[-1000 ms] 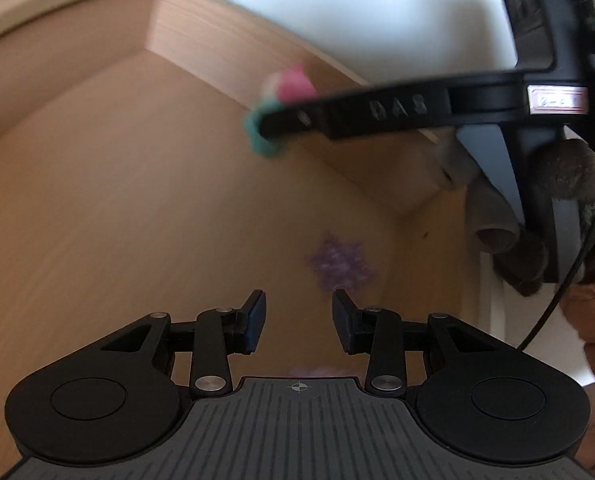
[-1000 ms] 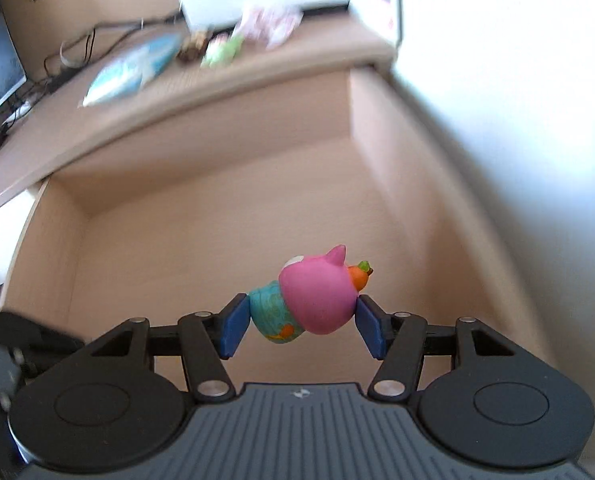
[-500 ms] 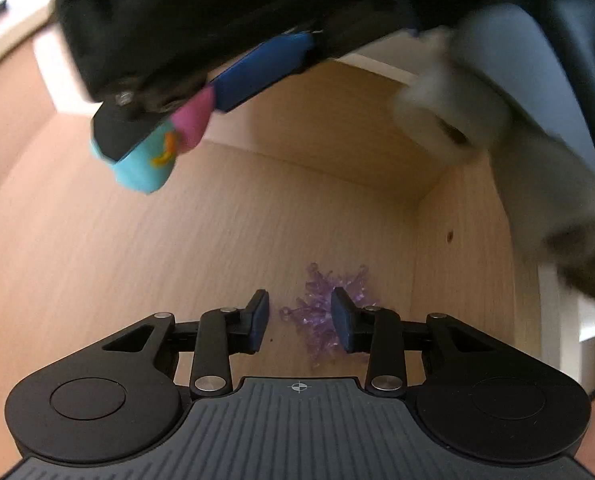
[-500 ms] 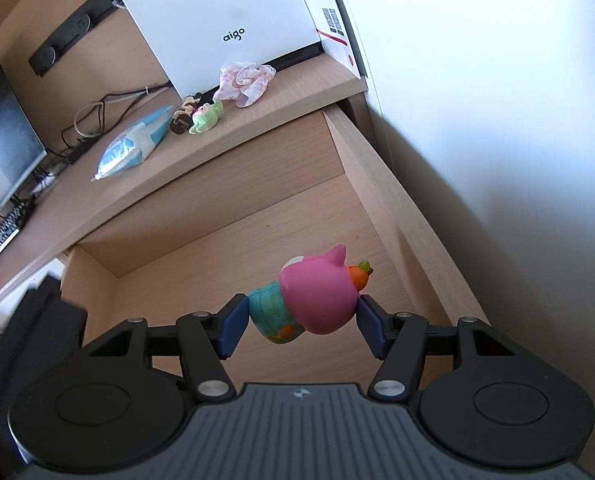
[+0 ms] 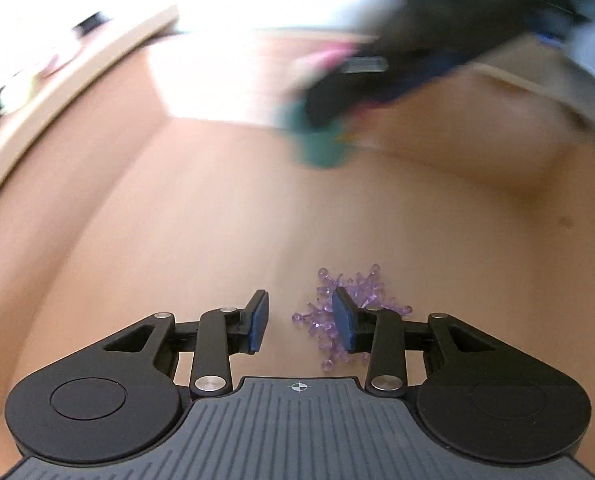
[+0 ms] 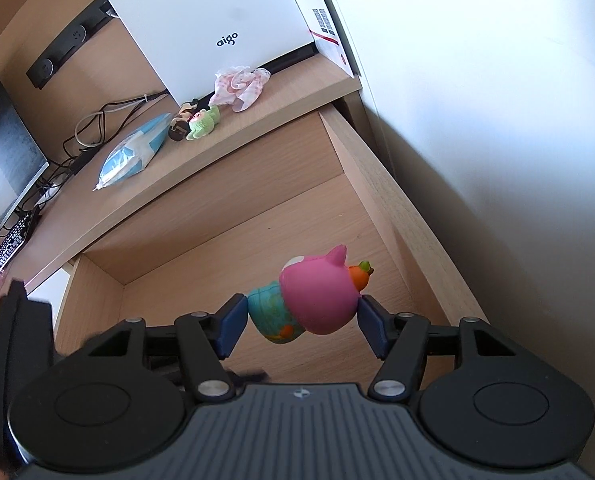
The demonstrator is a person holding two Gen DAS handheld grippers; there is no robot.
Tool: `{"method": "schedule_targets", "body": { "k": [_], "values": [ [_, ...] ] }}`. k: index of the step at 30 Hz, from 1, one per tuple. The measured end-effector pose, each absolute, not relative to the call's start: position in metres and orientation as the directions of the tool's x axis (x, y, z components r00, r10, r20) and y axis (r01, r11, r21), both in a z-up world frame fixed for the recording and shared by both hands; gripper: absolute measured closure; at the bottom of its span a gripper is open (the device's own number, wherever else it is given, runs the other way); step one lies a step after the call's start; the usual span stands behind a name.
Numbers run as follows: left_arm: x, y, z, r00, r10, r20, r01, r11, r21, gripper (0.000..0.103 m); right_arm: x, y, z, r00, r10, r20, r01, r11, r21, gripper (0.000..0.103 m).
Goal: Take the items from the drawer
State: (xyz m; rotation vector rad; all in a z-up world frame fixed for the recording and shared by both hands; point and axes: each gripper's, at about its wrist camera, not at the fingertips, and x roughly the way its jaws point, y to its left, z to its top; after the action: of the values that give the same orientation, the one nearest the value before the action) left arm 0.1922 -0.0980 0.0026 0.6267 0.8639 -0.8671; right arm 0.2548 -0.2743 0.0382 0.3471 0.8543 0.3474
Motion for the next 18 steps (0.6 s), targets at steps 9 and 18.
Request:
{"method": "schedule_targets", "body": {
  "k": [9,18],
  "values": [
    [0.229,-0.053,0.002,0.223,-0.513,-0.829,0.767,0.617,-0.176,0.069,0.255,-0.274,0.038,0.604,0.433,-0.669,-0.157,0.888,0.432,0.041],
    [0.216,-0.061,0.002,0.319,-0.470,-0.823,0.837,0.547,0.012,0.053,0.255,-0.275,0.037,0.604,0.437,-0.667,-0.159,0.885,0.437,0.041]
  ]
}}
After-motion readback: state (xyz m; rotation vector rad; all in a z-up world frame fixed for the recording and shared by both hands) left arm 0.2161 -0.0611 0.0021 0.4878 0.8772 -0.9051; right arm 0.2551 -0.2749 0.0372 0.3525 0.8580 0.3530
